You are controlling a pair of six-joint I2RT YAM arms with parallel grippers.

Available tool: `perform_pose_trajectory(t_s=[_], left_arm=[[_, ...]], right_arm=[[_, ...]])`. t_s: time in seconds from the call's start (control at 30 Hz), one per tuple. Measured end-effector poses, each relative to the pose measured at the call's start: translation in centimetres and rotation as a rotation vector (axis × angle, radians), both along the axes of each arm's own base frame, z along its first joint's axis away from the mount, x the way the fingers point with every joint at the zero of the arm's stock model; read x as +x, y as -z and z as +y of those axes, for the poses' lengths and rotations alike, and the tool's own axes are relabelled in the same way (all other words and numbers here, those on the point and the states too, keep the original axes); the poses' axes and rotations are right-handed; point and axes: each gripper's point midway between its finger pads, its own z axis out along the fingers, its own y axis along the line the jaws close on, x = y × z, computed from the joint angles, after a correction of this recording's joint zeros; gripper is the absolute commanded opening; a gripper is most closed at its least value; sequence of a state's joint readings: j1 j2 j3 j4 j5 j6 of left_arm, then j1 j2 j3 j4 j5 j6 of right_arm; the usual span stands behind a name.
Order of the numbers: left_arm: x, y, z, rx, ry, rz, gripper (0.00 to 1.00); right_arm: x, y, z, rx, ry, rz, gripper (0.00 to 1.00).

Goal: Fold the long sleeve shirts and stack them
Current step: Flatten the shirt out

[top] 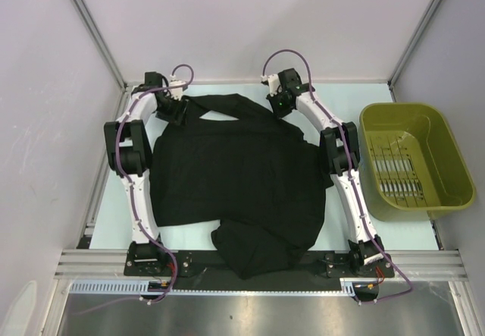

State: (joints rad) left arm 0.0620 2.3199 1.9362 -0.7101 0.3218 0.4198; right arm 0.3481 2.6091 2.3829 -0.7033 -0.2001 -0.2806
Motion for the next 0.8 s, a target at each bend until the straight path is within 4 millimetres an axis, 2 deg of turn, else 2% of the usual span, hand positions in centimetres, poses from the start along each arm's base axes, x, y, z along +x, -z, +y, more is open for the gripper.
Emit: perform_pose_trajectory(t_s=[0.27,0.43,0.53,0.57,0.63,0.67,0.8], left_arm=[[2.3,-1.2,0.2,0.009,-0.003,-0.06,0.7],[3.1,-0.5,0.3,0.008,-0.003,-0.058,0.69],[3.3,0.5,0.3,0.005,-0.002,-0.037,0.59],[3.1,0.9,0.2,0.003,-0.001,-0.023,0.49],[3.0,0.9,0.2,0.002,0.003,-0.017,0.36],[2.9,0.9,0.2,0.003,0.005,-0.012,0.24],[2.7,1.0,0.6,0.0,-0.009,-0.001,0.03]], right_arm=[[1.0,-0.3,-0.8,-0.027,0.035,-0.037,0.0],[2.5,-0.8,-2.2,-0.03,0.083,-0.082,0.0],[3.2,-1.1,-2.6,-0.032,0.097,-0.108,0.0],[3.4,-1.2,-2.9,-0.036,0.103,-0.114,0.0],[3.6,-1.2,-3.2,-0.047,0.108,-0.124,0.0],[3.7,-1.3,-3.4,-0.053,0.111,-0.129,0.0],[4.2,-1.5,-3.8,-0.075,0.126,-0.153,0.0]])
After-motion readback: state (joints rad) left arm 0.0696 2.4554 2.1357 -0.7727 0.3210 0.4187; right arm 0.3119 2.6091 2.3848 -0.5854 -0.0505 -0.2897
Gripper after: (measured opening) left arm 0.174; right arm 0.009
